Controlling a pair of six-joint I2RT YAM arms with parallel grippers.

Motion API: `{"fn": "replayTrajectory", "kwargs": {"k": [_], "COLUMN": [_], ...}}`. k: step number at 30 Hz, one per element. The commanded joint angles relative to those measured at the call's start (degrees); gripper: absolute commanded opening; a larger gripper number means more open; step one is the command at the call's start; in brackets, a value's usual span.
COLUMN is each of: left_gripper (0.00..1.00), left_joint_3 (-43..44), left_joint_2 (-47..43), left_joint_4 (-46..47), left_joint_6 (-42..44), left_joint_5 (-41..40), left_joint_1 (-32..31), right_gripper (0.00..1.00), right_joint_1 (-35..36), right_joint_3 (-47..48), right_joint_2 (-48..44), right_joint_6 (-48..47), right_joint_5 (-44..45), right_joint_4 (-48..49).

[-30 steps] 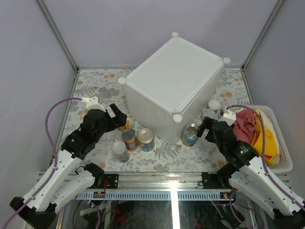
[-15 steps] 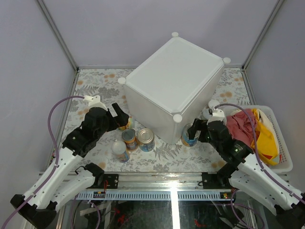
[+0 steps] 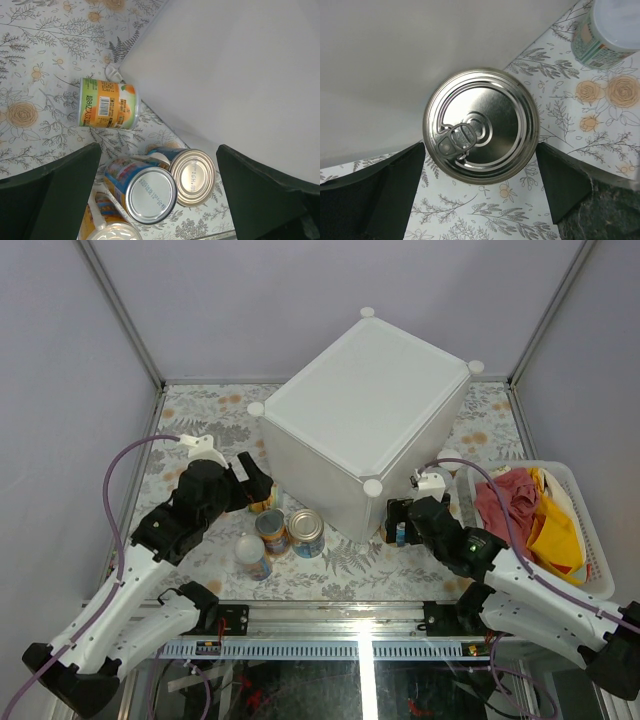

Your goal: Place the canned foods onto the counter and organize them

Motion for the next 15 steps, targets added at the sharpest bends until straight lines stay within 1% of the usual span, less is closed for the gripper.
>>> {"fn": "replayTrajectory", "kwargs": {"k": [1, 11, 15], "left_gripper": [1.00, 1.00, 1.00], "left_joint_3": [1.5, 1.4, 1.3], "left_joint_2": [0.2, 0.1, -0.8], "left_joint_4": [0.1, -0.5, -1.0], "left_joint_6": [1.7, 2.1, 2.2], "left_joint_5": [1.5, 1.5, 1.1], "left_joint_1": [0.3, 0.3, 0.2], "right_gripper": [0.99, 0.99, 0.99], "right_joint_1": [0.7, 0.6, 0.7], "right_joint_3": [-0.7, -8.5, -12.2], "right_joint_2": [0.5, 1.6, -0.4], "right_joint_6": [-1.1, -3.2, -5.3], "right_joint_5": [5.6, 6.1, 6.5], "right_joint_4": [4.1, 19.5, 25.7]}}
